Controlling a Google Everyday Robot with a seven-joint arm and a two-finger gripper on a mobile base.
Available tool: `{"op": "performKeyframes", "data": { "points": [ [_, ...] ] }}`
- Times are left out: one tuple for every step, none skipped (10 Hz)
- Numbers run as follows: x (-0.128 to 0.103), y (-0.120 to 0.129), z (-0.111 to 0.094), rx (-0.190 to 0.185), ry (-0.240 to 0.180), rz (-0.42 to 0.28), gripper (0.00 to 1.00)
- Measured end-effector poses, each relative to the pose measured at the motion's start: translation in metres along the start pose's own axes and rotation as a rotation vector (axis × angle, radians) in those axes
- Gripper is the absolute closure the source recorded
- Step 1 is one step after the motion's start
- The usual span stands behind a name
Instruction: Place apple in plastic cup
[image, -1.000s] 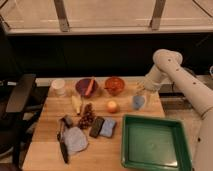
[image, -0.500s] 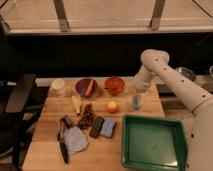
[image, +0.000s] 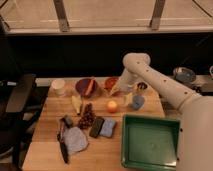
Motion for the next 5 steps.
{"op": "performKeyframes", "data": {
  "points": [
    [-0.009,-0.015,0.013,0.002,-0.004,-0.023,0.34],
    [-0.019,-0.034,0.032,0.005,-0.014,-0.052,0.34],
    [-0.023,-0.045,0.047,0.008,-0.022,-0.078,0.34],
    [-0.025,-0.052,0.061,0.01,-0.031,-0.103,0.34],
    [-0.026,-0.057,0.067,0.014,-0.043,-0.121,0.34]
  ]
}}
